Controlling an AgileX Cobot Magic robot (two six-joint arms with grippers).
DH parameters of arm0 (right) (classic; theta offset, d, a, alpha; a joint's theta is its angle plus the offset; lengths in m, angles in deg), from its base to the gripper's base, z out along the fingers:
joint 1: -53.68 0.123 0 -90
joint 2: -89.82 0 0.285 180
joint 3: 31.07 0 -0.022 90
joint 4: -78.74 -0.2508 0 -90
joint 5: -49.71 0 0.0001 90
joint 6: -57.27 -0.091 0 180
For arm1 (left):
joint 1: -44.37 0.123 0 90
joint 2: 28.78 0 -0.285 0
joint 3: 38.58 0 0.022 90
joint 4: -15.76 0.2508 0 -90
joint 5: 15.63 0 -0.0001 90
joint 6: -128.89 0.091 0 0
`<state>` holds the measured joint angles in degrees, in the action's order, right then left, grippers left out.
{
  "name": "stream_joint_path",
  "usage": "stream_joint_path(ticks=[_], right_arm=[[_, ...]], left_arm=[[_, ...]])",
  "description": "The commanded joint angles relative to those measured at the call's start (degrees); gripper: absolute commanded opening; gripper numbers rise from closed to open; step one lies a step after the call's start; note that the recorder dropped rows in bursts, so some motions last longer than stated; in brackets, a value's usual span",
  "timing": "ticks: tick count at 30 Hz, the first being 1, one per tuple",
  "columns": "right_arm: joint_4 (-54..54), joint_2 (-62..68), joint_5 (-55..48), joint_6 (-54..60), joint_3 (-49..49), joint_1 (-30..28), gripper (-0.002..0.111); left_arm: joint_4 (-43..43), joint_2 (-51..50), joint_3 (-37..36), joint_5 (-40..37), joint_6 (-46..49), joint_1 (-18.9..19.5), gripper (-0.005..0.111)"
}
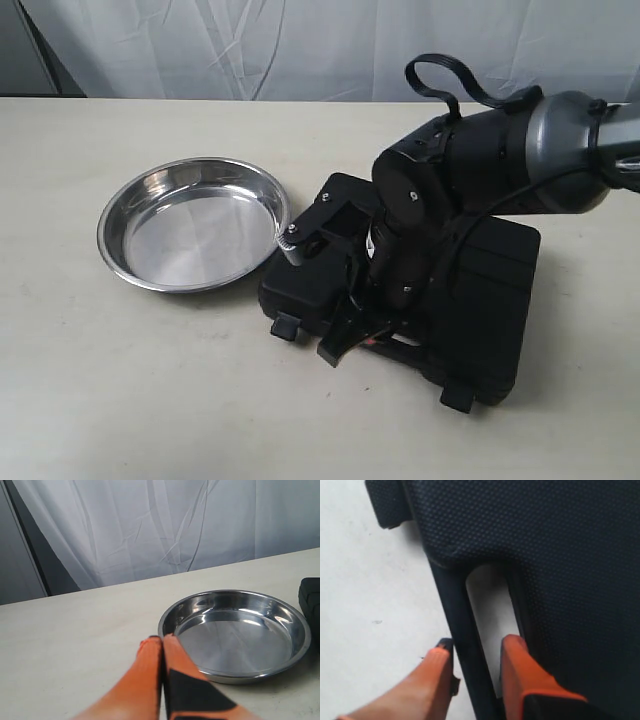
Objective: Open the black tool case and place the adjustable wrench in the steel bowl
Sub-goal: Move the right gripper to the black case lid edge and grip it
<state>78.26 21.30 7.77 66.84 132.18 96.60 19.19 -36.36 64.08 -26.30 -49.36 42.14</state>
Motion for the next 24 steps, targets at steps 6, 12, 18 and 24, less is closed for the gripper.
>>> stream_joint_path(ticks=[6, 12, 18, 24], right_arm=[[1.3, 1.6, 0.6, -2.1, -0.3, 0.0, 0.034], [1.5, 2.8, 0.7, -2.1, -0.3, 0.0, 0.034], [1.5, 2.8, 1.2, -2.1, -0.3, 0.0, 0.029], [1.5, 2.8, -0.3, -2.1, -0.3, 0.0, 0.0]], left_arm=[[0.4, -0.2, 0.1, 0.4, 0.0, -0.2, 0.0], [0.4, -0.2, 0.1, 0.4, 0.0, -0.2, 0.0], [0.4, -0.2, 0.1, 0.4, 0.0, -0.2, 0.0], [0.4, -0.2, 0.1, 0.4, 0.0, -0.2, 0.0]])
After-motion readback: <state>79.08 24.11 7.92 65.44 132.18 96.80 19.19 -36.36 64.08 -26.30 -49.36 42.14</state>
